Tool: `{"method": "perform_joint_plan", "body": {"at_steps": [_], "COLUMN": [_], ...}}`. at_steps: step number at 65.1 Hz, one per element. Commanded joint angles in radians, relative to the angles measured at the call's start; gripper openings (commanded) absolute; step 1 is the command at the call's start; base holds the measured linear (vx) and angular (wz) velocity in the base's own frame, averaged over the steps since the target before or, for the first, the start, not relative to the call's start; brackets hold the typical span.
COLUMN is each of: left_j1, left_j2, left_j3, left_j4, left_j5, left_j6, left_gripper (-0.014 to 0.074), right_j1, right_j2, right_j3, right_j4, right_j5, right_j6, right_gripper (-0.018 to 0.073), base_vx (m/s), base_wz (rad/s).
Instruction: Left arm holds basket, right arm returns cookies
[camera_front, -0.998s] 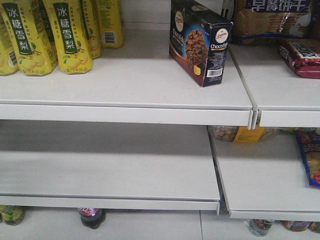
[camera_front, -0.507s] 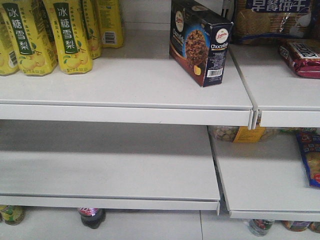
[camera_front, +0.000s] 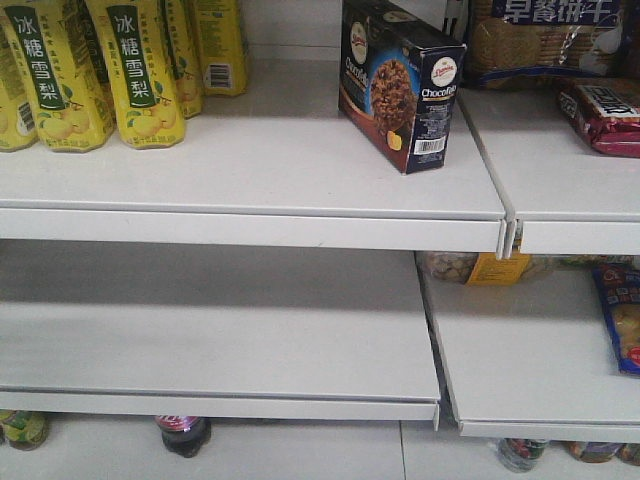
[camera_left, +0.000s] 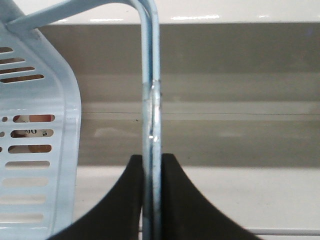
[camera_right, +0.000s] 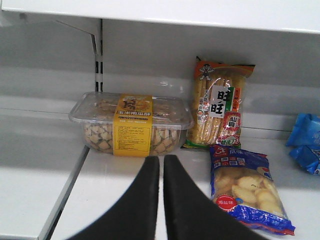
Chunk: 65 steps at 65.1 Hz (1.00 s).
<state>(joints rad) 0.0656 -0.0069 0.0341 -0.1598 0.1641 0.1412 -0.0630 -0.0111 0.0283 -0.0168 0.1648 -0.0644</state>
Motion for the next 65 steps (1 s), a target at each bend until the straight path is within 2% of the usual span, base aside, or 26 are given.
{"method": "perform_joint_plan", "body": {"at_steps": [1,65], "left_j1": [-0.003,-0.003], "left_j2": [-0.018,-0.018], "left_j3": [-0.031,-0.031], "left_j4": [0.009,0.009], "left_j5": [-0.1,-0.1], "left_j6": [0.02,0.02], "left_gripper": [-0.0003,-0.0003], "right_j1": [-0.008,-0.008], "right_j2": [-0.013,-0.013], "right_j3": [0.017,0.017], "right_j4": [-0.003,-0.003], "right_j5": [-0.069,-0.069], "right_j6": [-0.005,-0.005], "right_gripper": [-0.0006,-0.0006], "base_vx": [0.0,0.0], "base_wz": [0.0,0.0]}}
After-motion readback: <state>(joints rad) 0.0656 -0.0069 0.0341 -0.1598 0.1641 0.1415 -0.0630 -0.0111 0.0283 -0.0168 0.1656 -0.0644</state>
